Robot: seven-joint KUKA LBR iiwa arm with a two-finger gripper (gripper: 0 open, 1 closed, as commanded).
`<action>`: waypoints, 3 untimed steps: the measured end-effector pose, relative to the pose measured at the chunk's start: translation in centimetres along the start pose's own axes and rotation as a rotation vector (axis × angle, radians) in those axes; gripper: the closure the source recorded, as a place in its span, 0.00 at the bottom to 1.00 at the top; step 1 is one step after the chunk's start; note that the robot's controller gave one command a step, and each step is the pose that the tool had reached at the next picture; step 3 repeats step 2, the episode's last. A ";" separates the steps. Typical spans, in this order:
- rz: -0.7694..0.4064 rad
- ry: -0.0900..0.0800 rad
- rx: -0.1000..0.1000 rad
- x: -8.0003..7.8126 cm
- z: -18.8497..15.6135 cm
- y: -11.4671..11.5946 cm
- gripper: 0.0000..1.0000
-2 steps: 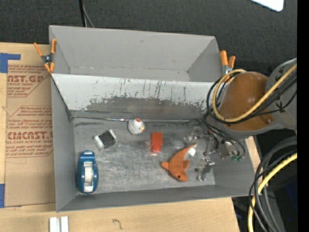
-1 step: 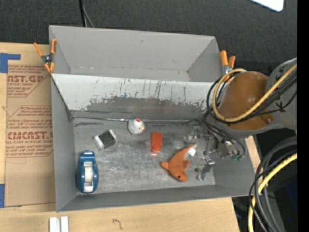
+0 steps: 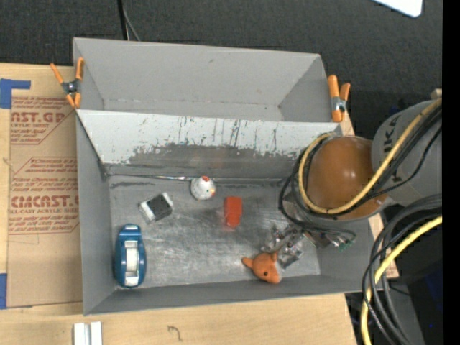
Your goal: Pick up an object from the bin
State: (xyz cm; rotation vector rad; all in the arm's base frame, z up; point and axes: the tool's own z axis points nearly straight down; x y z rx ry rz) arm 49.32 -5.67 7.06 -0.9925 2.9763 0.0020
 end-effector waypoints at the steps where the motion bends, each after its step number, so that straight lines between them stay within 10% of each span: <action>1: 0.000 0.000 0.000 0.0 0.0 0.0 1.00; 2: -0.041 -0.003 0.006 -1.7 -18.0 -1.7 1.00; 3: -0.041 -0.003 0.006 -1.7 -18.0 -1.7 1.00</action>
Offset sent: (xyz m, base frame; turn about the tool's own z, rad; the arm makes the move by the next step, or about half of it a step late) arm 0.0203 -0.0046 0.1771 -0.0421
